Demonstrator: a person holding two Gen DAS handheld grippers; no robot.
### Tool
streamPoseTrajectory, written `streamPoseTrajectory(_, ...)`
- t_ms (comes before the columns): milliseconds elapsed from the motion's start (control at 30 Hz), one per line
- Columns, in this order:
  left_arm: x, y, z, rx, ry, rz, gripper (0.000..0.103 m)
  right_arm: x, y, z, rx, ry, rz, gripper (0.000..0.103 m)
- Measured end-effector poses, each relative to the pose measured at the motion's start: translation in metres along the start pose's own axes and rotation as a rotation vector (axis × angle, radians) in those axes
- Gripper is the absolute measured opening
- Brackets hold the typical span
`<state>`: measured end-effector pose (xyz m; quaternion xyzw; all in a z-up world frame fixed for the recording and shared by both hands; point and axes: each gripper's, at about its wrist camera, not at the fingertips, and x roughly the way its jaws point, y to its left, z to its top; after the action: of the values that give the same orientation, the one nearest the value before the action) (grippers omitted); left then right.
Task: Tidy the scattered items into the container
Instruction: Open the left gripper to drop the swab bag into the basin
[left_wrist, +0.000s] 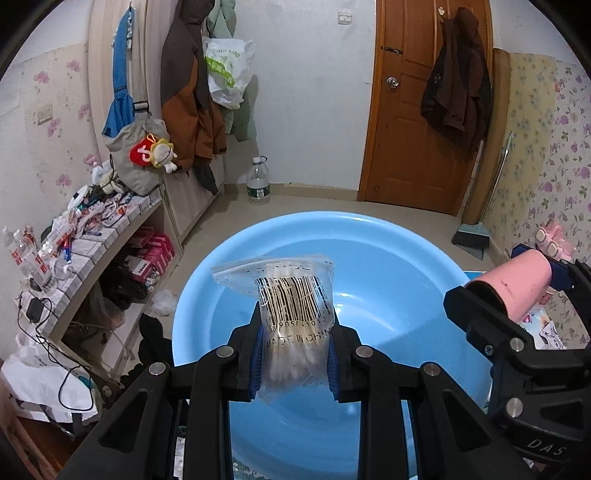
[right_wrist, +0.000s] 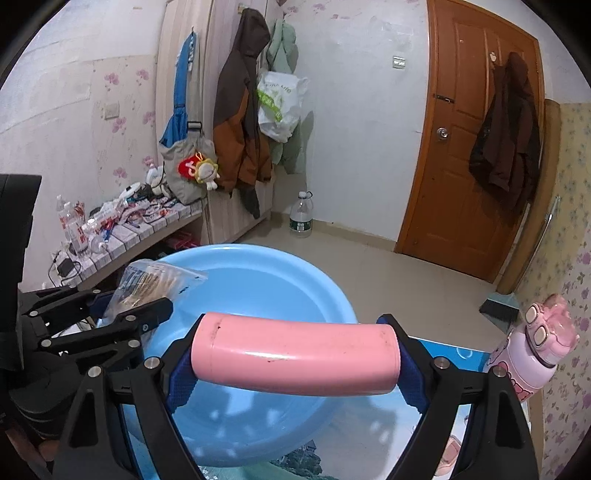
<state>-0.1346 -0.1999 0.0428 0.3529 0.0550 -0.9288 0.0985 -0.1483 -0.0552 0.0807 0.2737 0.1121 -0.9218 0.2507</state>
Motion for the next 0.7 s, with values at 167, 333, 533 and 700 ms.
streamPoseTrajectory(167,0.006,0.002,0.002,0.015,0.01,0.008,0.026,0.013,0.003,0.0,-0.015,0.02,0.007,0.089)
streamPoseTrajectory(333,0.014,-0.002,-0.001,0.032,0.032,0.01,0.026,0.017,0.004,0.0,-0.012,0.025,-0.002,0.089)
streamPoseTrajectory(533,0.024,-0.007,-0.009,0.04,0.076,0.002,0.026,0.019,0.0,-0.003,-0.005,0.033,-0.011,0.089)
streamPoseTrajectory(700,0.026,-0.007,-0.012,0.036,0.096,-0.004,0.029,0.019,0.0,-0.005,-0.006,0.035,-0.012,0.089)
